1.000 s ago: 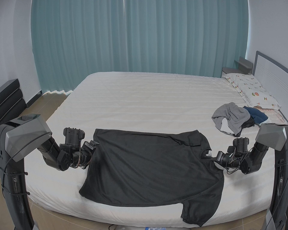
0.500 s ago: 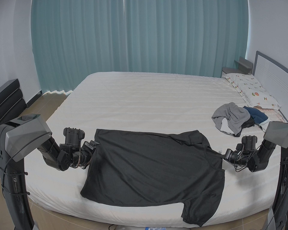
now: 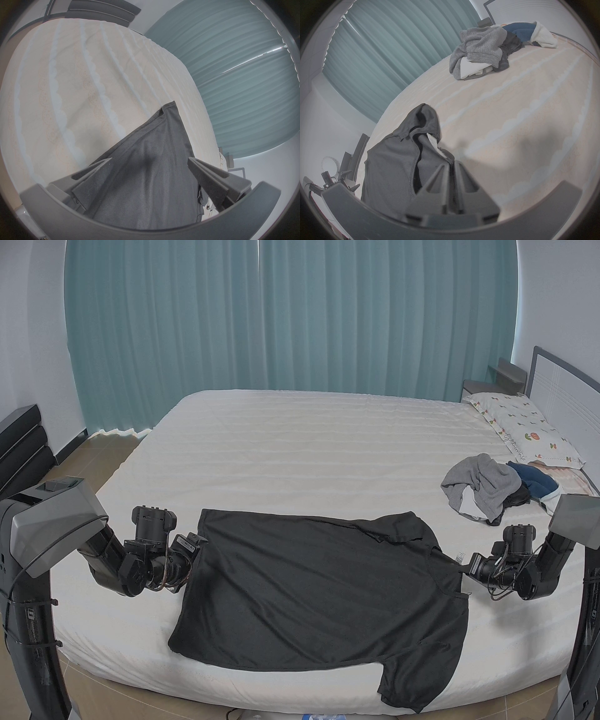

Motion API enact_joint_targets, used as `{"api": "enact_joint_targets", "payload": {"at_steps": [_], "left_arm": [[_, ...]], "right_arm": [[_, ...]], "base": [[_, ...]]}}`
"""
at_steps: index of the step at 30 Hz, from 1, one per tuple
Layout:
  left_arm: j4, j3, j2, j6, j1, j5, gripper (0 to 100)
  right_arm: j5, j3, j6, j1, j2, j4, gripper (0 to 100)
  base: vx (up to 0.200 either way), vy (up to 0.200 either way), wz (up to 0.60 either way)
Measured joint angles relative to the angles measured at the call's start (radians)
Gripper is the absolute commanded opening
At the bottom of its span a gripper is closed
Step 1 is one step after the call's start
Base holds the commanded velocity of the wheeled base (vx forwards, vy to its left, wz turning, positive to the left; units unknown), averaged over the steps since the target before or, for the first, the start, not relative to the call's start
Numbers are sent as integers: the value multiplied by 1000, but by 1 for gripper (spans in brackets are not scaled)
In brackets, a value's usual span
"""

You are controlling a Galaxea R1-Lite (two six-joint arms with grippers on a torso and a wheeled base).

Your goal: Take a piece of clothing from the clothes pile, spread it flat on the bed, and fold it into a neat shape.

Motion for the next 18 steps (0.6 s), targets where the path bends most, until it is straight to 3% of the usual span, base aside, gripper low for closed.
{"api": "enact_joint_targets", "payload": {"at_steps": [6, 11, 18], "left_arm": [[0, 7, -2, -3, 1, -6, 100], [0, 11, -4, -5, 3, -7, 100], [0, 12, -5, -8, 2, -7, 100]], "right_arm": [[2, -38, 17, 23, -28, 25, 100], [-5, -123, 97, 87, -63, 114, 100], [-106, -341, 237, 210, -44, 245, 100]], "base": [[0, 0, 0], [0, 0, 0], [0, 0, 0]]}}
